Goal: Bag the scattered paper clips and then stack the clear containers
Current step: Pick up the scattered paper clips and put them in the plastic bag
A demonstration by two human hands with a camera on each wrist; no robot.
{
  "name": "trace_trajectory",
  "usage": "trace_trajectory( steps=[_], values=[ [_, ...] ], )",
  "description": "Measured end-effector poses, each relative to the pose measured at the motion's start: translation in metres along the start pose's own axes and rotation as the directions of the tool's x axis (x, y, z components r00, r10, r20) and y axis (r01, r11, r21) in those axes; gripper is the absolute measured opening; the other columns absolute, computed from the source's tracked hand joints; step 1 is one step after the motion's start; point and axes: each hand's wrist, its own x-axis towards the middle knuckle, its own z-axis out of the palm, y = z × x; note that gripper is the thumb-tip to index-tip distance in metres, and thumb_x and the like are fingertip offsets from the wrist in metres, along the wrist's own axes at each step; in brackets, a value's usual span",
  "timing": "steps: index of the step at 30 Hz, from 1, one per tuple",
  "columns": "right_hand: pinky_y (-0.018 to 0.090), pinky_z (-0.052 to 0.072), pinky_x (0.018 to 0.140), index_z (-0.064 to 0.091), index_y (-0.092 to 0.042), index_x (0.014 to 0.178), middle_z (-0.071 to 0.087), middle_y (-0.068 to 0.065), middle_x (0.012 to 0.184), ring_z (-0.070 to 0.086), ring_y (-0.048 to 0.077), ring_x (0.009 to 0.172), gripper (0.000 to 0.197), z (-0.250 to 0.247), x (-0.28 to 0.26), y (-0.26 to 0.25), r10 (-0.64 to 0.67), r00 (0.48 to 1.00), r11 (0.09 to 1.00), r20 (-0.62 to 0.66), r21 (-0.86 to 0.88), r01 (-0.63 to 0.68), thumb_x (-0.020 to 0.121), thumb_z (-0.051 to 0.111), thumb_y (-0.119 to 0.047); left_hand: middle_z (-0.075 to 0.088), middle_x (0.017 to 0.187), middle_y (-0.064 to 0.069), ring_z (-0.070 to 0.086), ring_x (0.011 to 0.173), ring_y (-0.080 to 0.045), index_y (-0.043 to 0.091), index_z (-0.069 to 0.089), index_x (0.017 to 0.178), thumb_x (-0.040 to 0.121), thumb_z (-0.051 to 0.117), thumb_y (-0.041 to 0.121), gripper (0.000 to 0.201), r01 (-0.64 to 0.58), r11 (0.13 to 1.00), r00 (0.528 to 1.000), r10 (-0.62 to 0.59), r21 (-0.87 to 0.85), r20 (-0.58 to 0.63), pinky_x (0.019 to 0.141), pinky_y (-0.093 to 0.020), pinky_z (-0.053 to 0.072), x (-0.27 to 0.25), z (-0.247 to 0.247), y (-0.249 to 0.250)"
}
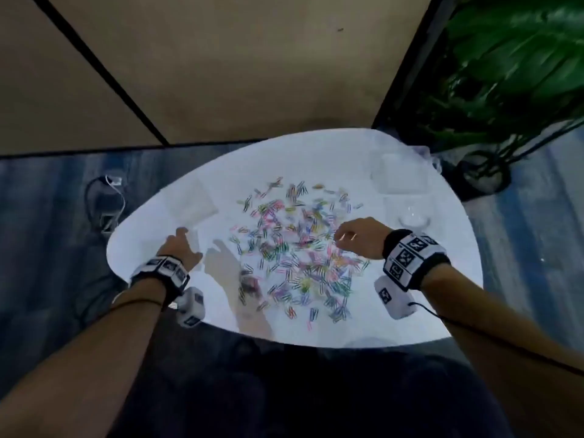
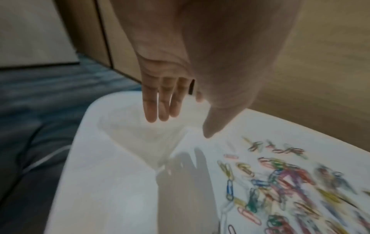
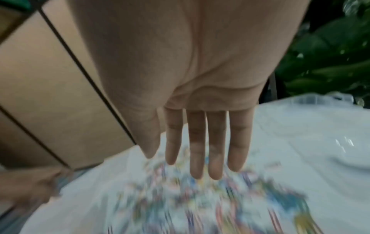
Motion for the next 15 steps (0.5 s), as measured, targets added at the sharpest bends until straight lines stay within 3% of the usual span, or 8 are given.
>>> trace_trajectory(
  steps=[2,5,7,9,11,13,15],
  values=[
    [0.028,0.043,0.086,0.068,-0.016,0.118,0.065,0.005,0.118,0.060,0.024,0.106,0.031,0.056,0.015,0.021,0.058,0.989,0.991,0.135,-0.128,-0.040,0.097,0.055,-0.035,0.046,0.141,-0.030,0.052,0.124,-0.049,0.007,0.023,0.150,0.088,0.070,0.030,0.081,0.087,0.991,0.996,-0.089,-0.098,-0.025,0.099,-0.052,0.049,0.025,0.041,-0.005],
    [0.029,0.048,0.081,0.073,-0.005,0.107,0.071,0.010,0.110,0.064,0.026,0.097,0.035,0.133,0.033,0.057,0.097,0.959,0.959,0.265,-0.283,-0.019,0.095,0.056,-0.034,0.053,0.134,-0.032,0.057,0.117,-0.049,0.004,0.029,0.147,0.094,0.061,0.027,0.066,0.097,0.982,0.991,-0.111,-0.165,-0.078,0.094,-0.052,0.051,0.051,0.091,-0.015],
    [0.035,0.054,0.085,0.074,-0.005,0.103,0.073,0.012,0.106,0.067,0.027,0.098,0.036,0.165,0.040,0.077,0.103,0.974,0.959,0.200,-0.279,-0.044,0.092,0.059,-0.036,0.059,0.124,-0.032,0.059,0.110,-0.050,0.004,0.044,0.137,0.099,0.050,0.023,0.043,-0.009,0.985,0.971,-0.033,-0.174,-0.238,0.090,-0.052,0.051,0.057,0.113,-0.029],
    [0.032,0.054,0.084,0.074,-0.010,0.103,0.073,0.006,0.104,0.066,0.023,0.098,0.033,0.184,0.037,0.090,0.092,0.993,0.975,0.075,-0.211,-0.074,0.089,0.065,-0.038,0.065,0.118,-0.028,0.061,0.107,-0.048,0.008,0.060,0.123,0.100,0.045,0.016,0.029,-0.105,0.979,0.924,0.032,-0.172,-0.380,0.090,-0.050,0.051,0.053,0.119,-0.046],
    [0.029,0.049,0.079,0.067,-0.012,0.110,0.065,0.005,0.105,0.061,0.021,0.094,0.039,0.196,0.025,0.100,0.106,0.989,0.985,-0.100,-0.127,-0.118,0.083,0.073,-0.040,0.068,0.121,-0.019,0.062,0.110,-0.042,0.013,0.069,0.116,0.095,0.049,0.011,0.029,-0.130,0.982,0.915,0.067,-0.136,-0.397,0.094,-0.046,0.052,0.033,0.121,-0.061],
    [0.033,0.051,0.078,0.053,-0.012,0.125,0.058,0.009,0.115,0.061,0.026,0.098,0.067,0.214,0.001,0.103,0.240,0.946,0.971,-0.217,0.033,-0.239,0.074,0.081,-0.043,0.069,0.122,-0.018,0.062,0.113,-0.040,0.015,0.071,0.115,0.093,0.050,0.009,0.032,-0.130,0.985,0.912,0.075,-0.111,-0.403,0.097,-0.043,0.051,-0.008,0.125,-0.068],
    [0.037,0.057,0.077,0.037,-0.010,0.140,0.053,0.015,0.130,0.064,0.033,0.104,0.099,0.236,-0.012,0.101,0.348,0.916,0.933,-0.200,0.167,-0.318,0.064,0.087,-0.047,0.068,0.122,-0.019,0.061,0.114,-0.041,0.015,0.068,0.119,0.090,0.051,0.005,0.035,-0.140,0.982,0.919,0.082,-0.124,-0.385,0.098,-0.041,0.050,-0.051,0.131,-0.071]
  ],
)
